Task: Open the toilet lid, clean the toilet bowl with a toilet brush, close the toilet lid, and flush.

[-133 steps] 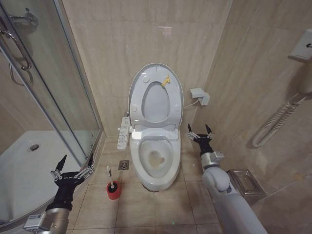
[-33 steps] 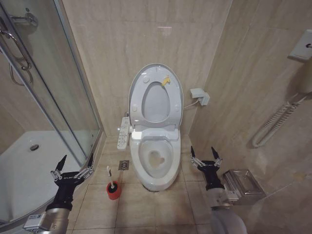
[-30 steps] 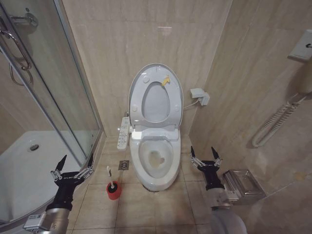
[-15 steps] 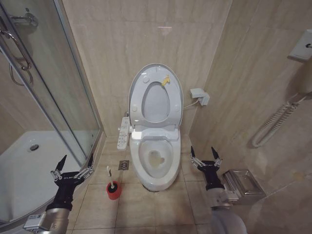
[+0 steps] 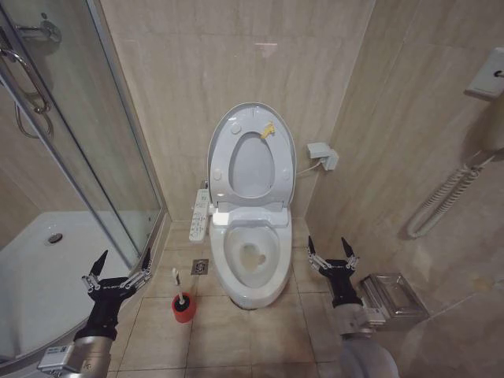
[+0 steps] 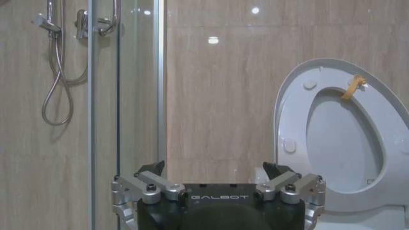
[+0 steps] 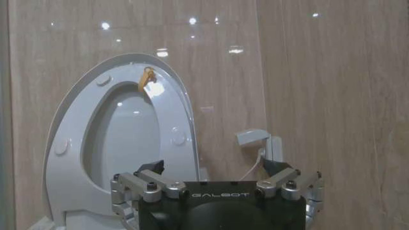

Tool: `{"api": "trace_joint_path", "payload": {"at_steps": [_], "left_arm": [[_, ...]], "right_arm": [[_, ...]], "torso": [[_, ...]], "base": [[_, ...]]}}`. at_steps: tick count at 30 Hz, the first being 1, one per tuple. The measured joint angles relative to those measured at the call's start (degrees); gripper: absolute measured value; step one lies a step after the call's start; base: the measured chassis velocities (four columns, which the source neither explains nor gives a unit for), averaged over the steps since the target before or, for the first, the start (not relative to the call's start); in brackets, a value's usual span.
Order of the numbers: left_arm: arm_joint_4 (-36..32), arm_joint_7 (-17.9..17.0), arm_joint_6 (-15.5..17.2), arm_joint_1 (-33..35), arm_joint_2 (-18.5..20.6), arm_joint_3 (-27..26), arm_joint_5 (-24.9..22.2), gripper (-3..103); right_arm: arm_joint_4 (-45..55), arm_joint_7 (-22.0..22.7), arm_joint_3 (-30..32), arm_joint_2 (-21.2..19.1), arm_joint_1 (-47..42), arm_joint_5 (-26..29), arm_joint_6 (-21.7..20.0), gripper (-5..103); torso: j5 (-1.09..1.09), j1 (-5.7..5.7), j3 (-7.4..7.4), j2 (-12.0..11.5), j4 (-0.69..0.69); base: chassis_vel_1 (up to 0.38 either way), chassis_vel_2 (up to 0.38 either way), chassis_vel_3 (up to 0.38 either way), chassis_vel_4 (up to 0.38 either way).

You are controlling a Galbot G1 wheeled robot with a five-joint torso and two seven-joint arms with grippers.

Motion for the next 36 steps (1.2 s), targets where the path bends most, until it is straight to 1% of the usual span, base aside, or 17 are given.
{"api": "trace_joint_path", "payload": {"at_steps": [36], "left_arm": [[0.00,0.00,0.00,0.00,0.00,0.00,0.00,100]], "right_arm": [[0.00,0.00,0.00,0.00,0.00,0.00,0.00,100]], "torso": [[0.00,0.00,0.00,0.00,0.00]], "base": [[0.000,0.000,0.000,0.000]]}}
